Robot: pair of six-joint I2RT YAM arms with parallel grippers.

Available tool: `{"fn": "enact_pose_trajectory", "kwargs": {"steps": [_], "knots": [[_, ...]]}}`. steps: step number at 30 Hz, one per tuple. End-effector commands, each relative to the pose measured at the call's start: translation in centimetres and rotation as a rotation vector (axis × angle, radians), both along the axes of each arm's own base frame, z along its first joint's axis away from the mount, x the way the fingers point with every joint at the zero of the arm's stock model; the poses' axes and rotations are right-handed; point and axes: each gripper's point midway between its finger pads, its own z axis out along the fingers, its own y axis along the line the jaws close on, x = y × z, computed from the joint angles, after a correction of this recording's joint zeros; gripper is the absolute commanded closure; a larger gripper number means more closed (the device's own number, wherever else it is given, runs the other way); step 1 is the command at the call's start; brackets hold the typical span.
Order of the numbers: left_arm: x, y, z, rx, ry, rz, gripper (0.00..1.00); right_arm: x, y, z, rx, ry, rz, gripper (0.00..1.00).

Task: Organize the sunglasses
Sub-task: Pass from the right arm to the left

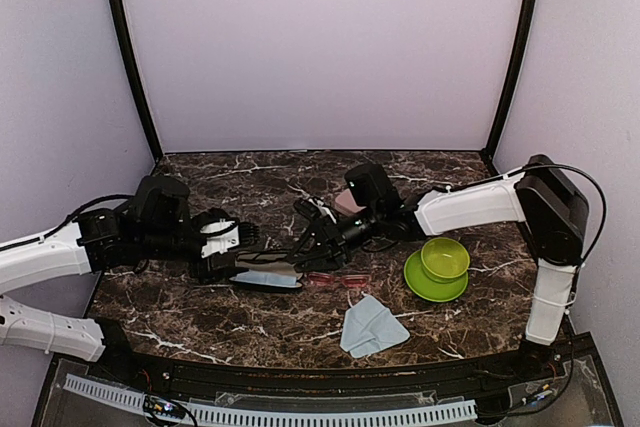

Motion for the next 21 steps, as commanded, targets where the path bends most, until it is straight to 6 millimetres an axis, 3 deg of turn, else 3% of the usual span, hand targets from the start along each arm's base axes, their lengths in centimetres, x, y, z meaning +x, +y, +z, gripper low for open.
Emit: {"fn": "enact_pose_trajectory", "kwargs": {"steps": [1,11,21], "knots": [[0.0,0.2,-0.8,0.015,-0.015,0.003,0.21,0.2,0.0,1.3,0.053,0.004,0.008,0.65],[0.0,-3.4,0.4,-0.103,0.103,-0.053,0.23,0.6,0.3,1.3,0.05,-0.009,-0.011,0.65],[1.0,-6.1,1.1,-0.123,0.175,-0.073,0.43,0.2,0.6,0.9,0.051,-0.01,0.0,0.65]]}}
